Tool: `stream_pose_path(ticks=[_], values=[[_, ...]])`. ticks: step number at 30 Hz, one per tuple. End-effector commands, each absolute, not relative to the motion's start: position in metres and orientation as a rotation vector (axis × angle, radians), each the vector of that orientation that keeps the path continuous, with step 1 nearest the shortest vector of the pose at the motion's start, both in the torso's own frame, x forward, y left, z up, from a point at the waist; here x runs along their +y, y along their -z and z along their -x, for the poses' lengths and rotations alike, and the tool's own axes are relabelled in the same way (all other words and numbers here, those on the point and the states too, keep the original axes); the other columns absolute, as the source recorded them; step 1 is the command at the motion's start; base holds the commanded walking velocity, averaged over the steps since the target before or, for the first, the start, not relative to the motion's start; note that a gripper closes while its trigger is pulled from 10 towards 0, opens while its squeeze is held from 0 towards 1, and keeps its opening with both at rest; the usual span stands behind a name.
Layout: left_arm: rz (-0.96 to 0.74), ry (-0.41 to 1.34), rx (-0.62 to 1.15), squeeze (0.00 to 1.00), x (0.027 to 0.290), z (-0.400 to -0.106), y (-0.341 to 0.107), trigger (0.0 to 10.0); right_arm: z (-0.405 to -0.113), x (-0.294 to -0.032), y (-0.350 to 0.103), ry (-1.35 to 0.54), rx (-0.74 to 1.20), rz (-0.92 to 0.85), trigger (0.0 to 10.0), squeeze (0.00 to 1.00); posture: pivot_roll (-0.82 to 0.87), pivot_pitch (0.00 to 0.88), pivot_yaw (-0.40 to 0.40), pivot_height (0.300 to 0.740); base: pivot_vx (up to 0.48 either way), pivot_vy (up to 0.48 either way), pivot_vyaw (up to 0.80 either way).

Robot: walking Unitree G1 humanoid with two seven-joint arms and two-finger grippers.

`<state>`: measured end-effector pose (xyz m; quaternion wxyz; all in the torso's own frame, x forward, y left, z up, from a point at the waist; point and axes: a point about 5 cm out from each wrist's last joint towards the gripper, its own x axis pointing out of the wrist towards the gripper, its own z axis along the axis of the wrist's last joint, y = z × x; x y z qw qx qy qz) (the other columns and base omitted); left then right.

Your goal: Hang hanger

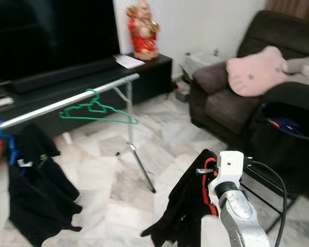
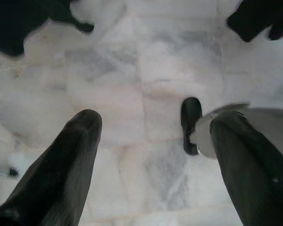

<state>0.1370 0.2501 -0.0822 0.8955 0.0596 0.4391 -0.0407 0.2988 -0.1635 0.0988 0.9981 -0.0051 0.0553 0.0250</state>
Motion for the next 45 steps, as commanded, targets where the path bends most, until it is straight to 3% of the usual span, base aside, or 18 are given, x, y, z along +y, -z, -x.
stream_pose_path(ticks=[1, 8, 15, 29, 34, 45], values=[[-0.127, 0.069, 0.925, 0.0, 0.254, -0.135, 0.082, 10.0, -0.298, -0.17, -0.091, -0.022, 0.127, 0.003, 10.0, 0.0, -0.06, 0.0, 0.025, 0.74, 0.0, 0.0, 0.77], [-0.096, 0.013, 0.894, 0.0, 0.258, -0.139, 0.079, 10.0, -0.295, -0.191, -0.069, 0.055, 0.195, -0.026, 10.0, 0.0, -0.05, 0.0, 0.014, 0.74, 0.0, 0.0, 0.77], [-0.076, -0.024, 0.74, 0.0, 0.267, -0.165, 0.062, 10.0, -0.283, -0.218, -0.031, 0.151, 0.328, -0.151, 10.0, 0.0, -0.04, 0.0, 0.001, 0.74, 0.0, 0.0, 0.23], [-0.136, 0.028, 0.308, 0.0, 0.252, -0.231, 0.003, 10.0, -0.224, -0.231, 0.047, 0.264, 0.661, -0.205, 10.0, 0.0, 0.0, 0.0, -0.022, 0.74, 0.0, 0.0, 0.0], [-0.14, 0.041, 0.169, 0.0, 0.245, -0.236, -0.02, 10.0, -0.217, -0.233, 0.051, 0.296, 0.655, -0.234, 10.0, 0.0, 0.01, 0.0, -0.026, 0.74, 0.0, 0.0, 0.0], [-0.127, 0.027, 0.126, 0.0, 0.239, -0.238, -0.036, 10.0, -0.217, -0.24, 0.049, 0.332, 0.622, -0.244, 10.0, 0.0, 0.01, 0.0, -0.012, 0.74, 0.0, 0.237, 0.0]])
